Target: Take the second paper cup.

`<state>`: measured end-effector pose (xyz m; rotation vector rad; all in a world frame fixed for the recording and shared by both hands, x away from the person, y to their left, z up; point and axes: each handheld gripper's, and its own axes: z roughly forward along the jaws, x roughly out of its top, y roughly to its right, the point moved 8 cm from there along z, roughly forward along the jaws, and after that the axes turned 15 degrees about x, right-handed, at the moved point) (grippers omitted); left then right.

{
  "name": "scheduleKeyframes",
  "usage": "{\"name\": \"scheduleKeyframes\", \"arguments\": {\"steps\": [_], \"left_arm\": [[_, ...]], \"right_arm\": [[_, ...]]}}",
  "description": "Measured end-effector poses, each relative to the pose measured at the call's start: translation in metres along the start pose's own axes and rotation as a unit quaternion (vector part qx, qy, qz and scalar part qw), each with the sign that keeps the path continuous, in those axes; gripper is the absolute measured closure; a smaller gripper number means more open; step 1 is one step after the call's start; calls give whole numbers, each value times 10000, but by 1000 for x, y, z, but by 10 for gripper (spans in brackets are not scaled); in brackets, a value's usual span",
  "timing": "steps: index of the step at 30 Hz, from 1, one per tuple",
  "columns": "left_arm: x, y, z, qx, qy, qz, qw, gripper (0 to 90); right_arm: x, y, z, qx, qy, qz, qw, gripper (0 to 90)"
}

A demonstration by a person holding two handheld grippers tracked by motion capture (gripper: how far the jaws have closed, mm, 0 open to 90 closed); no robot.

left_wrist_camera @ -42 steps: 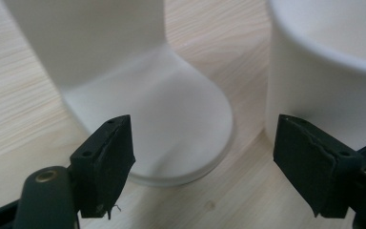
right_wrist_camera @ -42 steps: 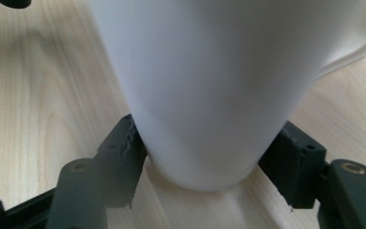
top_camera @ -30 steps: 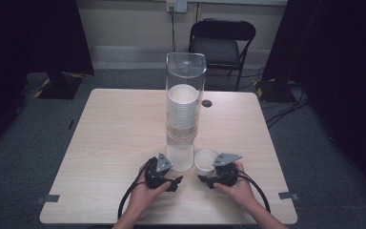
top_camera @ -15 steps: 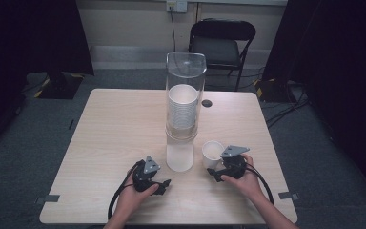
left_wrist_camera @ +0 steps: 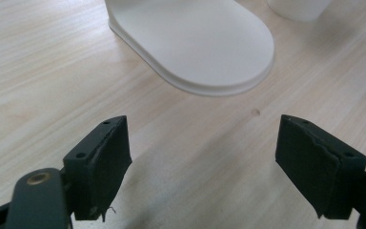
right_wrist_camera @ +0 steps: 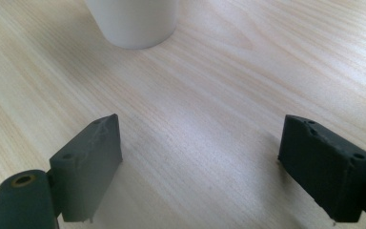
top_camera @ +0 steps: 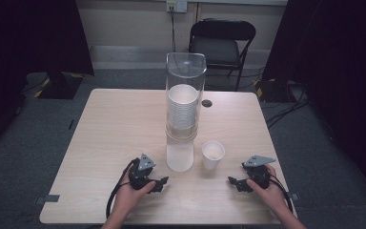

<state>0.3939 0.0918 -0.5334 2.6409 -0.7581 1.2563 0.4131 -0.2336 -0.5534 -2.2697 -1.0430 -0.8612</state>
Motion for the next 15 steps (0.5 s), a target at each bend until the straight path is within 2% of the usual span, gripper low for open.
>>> {"name": "scheduleKeyframes", "arguments": {"steps": [3,5,7,8,10,13,15], "left_arm": [[6,-1,-1,-6,53,-16,10000,174],[16,0,-1,-68,174,-160,9997,161],[20,0,-1,-71,217,-183,9996,159],[27,0,1,-70,264,-210,9994,160],[31,0,1,-12,271,-229,9994,160],[44,1,3,-126,445,-322,9984,160],[58,4,4,-178,575,-317,9977,168]], "right_arm": [[0,0,2,-14,102,-10,9999,106],[0,0,2,-17,104,4,9999,105],[0,0,2,-17,103,4,9999,105],[0,0,2,-16,104,5,9999,105],[0,0,2,-16,103,7,9999,104],[0,0,2,-16,104,2,9999,105],[0,0,2,-15,103,4,9999,104]]}}
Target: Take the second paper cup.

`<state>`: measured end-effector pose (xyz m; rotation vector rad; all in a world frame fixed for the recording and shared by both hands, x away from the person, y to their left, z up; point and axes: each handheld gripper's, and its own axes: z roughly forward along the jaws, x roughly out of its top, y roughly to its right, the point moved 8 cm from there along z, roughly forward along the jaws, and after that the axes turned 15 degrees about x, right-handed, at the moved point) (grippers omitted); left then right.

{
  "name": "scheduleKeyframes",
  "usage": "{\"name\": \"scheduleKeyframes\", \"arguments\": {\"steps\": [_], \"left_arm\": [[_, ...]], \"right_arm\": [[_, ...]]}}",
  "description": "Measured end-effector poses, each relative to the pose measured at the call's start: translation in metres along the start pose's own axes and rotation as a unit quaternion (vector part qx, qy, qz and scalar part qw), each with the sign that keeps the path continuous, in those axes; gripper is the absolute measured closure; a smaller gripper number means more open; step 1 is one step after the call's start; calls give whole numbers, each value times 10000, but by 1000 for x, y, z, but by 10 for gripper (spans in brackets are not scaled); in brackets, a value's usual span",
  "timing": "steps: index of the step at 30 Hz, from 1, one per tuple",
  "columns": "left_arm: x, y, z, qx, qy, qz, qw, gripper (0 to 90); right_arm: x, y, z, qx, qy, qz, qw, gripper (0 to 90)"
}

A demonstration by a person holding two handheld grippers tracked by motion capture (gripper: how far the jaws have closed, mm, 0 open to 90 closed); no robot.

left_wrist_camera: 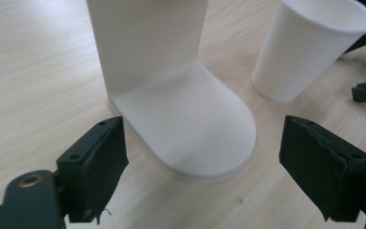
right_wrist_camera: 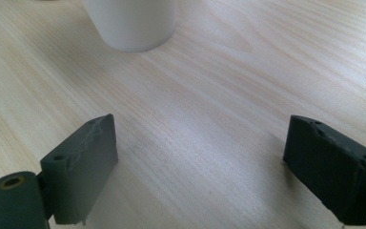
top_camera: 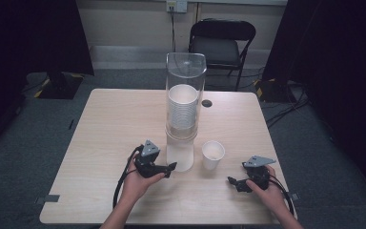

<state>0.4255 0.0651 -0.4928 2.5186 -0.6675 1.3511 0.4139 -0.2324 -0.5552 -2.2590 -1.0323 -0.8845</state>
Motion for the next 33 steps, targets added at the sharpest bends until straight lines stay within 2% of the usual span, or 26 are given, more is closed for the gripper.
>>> {"name": "scheduleKeyframes", "arguments": {"steps": [3,5,8,11,12,17,20,21,22,24,25,28,30,31,33], "left_arm": [[9,1,0,13,98,-31,9999,178],[18,2,1,-29,168,47,9998,183],[36,2,0,-19,273,-17,9996,185],[41,2,2,-59,236,-117,9996,189],[47,1,4,-78,321,-177,9993,191],[59,2,6,-179,495,-307,9981,224],[65,6,7,-162,512,-132,9985,226],[69,9,7,-194,616,-220,9977,226],[70,9,7,-176,616,-71,9979,228],[71,12,10,-147,587,-96,9981,227],[73,13,12,-145,678,-109,9975,231],[74,14,15,-116,685,-42,9976,241],[74,15,17,-79,771,-38,9970,286],[73,14,18,-39,783,62,9969,328],[73,14,19,-69,823,88,9965,339]], "right_arm": [[0,0,0,-2,1,0,10000,105],[0,0,0,-3,0,0,10000,104],[0,0,0,-2,-1,4,10000,104],[0,0,0,-2,0,-2,10000,104],[0,0,0,-1,-1,3,10000,104],[0,0,0,-3,0,0,10000,104],[0,0,0,0,-2,4,10000,104],[0,0,0,-2,0,1,10000,104],[0,0,0,-2,0,-1,10000,104],[0,0,0,-1,0,0,10000,104],[0,0,0,-2,0,0,10000,104],[0,0,0,-2,0,0,10000,104],[0,0,0,-1,0,-1,10000,104],[0,0,0,-9,1,-3,10000,104],[0,0,0,-1,-1,-1,10000,104]]}}
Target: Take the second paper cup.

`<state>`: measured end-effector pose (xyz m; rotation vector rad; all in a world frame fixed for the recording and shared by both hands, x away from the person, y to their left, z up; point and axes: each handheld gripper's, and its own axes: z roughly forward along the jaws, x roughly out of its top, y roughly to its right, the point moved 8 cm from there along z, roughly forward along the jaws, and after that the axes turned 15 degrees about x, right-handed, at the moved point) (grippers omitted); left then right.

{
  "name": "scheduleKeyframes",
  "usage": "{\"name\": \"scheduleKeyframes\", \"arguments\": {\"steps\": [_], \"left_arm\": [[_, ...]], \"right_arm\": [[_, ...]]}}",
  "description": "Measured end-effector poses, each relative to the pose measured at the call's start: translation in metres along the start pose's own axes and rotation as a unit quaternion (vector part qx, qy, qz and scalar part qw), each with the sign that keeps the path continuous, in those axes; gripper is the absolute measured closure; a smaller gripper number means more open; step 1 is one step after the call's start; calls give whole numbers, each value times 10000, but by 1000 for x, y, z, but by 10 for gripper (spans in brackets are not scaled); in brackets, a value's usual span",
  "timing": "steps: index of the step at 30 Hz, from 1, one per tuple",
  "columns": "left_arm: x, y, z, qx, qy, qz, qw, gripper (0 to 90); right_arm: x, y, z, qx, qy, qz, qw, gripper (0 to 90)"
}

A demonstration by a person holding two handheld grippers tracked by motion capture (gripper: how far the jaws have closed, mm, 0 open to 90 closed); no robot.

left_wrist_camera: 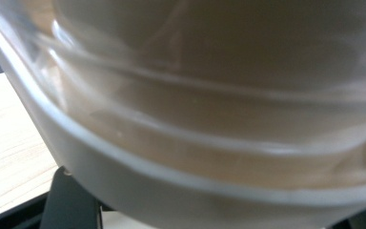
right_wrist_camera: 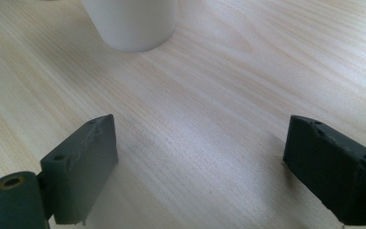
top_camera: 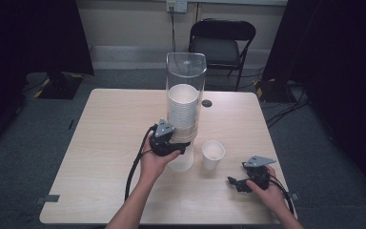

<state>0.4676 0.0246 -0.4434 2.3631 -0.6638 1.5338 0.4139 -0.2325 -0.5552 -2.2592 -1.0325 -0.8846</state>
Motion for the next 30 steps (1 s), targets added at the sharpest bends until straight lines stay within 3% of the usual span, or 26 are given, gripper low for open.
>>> {"name": "scheduleKeyframes", "arguments": {"steps": [5,12,19,22,23,25,26,30], "left_arm": [[-2,1,-1,80,30,105,9999,348],[-5,3,1,164,295,4,9994,353],[-7,3,-1,248,305,68,9992,354],[-17,3,2,266,49,108,9996,354],[-20,3,3,303,83,94,9995,354],[-34,4,8,286,-238,100,9993,359],[-37,5,8,263,-130,-72,9995,359],[-38,5,7,227,-93,-84,9997,357]], "right_arm": [[0,0,0,-1,0,3,10000,105],[0,0,0,-5,1,-3,10000,104],[0,0,0,-7,0,-5,10000,104],[0,0,0,-6,2,-5,10000,104],[0,0,0,-6,1,-2,10000,105],[0,0,0,-6,0,-5,10000,105],[0,0,0,1,1,-3,10000,104],[0,0,0,-3,1,0,10000,103]]}}
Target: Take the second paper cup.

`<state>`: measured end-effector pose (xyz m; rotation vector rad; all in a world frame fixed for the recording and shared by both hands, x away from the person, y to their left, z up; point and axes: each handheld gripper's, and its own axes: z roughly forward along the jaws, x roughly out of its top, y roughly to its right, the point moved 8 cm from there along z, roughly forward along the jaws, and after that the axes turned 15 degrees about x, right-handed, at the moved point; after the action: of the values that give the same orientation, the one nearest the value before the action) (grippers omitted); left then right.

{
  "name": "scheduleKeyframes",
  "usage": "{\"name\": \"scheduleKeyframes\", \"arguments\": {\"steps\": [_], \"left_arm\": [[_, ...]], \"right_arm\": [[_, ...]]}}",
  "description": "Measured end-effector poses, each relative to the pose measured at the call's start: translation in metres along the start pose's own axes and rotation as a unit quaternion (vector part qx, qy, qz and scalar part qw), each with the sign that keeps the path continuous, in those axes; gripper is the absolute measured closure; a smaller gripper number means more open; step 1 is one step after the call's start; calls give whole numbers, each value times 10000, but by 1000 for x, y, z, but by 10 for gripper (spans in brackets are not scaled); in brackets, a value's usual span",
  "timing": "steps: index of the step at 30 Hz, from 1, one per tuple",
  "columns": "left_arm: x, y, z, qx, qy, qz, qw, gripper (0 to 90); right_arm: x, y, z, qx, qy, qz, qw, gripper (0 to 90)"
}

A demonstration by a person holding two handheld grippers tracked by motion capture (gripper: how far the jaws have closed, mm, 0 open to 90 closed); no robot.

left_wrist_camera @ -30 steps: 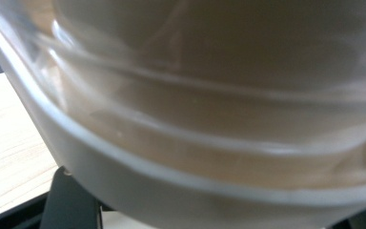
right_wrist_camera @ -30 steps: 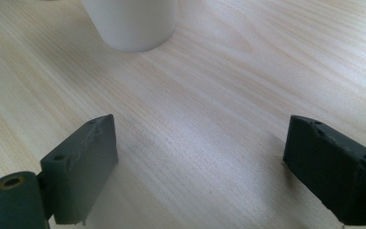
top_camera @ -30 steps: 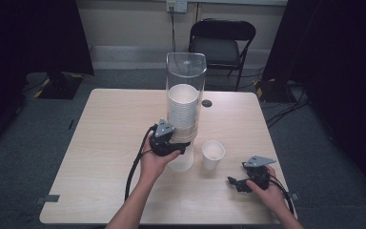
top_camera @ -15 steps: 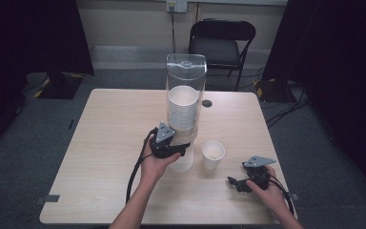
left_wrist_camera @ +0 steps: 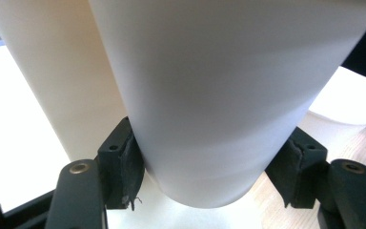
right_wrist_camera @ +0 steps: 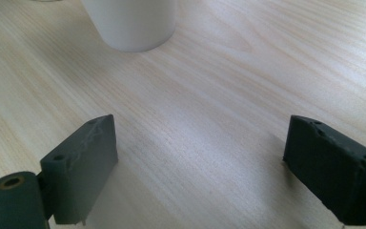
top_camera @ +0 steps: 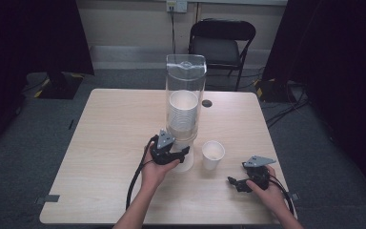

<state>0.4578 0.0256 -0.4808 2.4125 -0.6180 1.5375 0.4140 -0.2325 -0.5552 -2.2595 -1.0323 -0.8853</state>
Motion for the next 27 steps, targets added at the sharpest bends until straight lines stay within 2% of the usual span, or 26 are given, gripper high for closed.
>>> {"name": "scheduleKeyframes", "arguments": {"steps": [2,5,8,9,11,13,14,15,17,20,23,27], "left_arm": [[0,0,0,41,-15,32,10000,355],[2,1,0,-10,27,-126,9999,346],[2,0,-1,2,-19,-51,10000,333],[3,0,-3,38,-15,-111,9999,333],[13,-2,-10,56,182,-42,9998,281],[17,-3,-12,94,218,-40,9997,272],[24,-4,-15,24,347,-54,9994,269],[26,-4,-16,15,374,-136,9992,262],[26,-4,-16,20,344,-103,9994,255],[25,-3,-13,6,322,-53,9995,296],[22,-2,-11,46,536,-38,9985,311],[19,-2,-11,124,617,-68,9980,315]], "right_arm": [[0,0,0,-1,0,-1,10000,103],[0,0,0,4,-1,1,10000,104],[0,0,0,-1,0,-2,10000,103],[0,0,0,-1,0,-2,10000,103],[0,0,0,-1,-1,-4,10000,103],[0,0,0,0,0,-1,10000,103],[0,0,0,-1,-1,-3,10000,103],[0,0,0,-2,-1,-2,10000,103],[0,0,0,-1,-1,-2,10000,103],[0,0,0,-2,1,0,10000,103],[0,0,0,-2,-1,-3,10000,103],[0,0,0,-1,-3,-2,10000,103]]}}
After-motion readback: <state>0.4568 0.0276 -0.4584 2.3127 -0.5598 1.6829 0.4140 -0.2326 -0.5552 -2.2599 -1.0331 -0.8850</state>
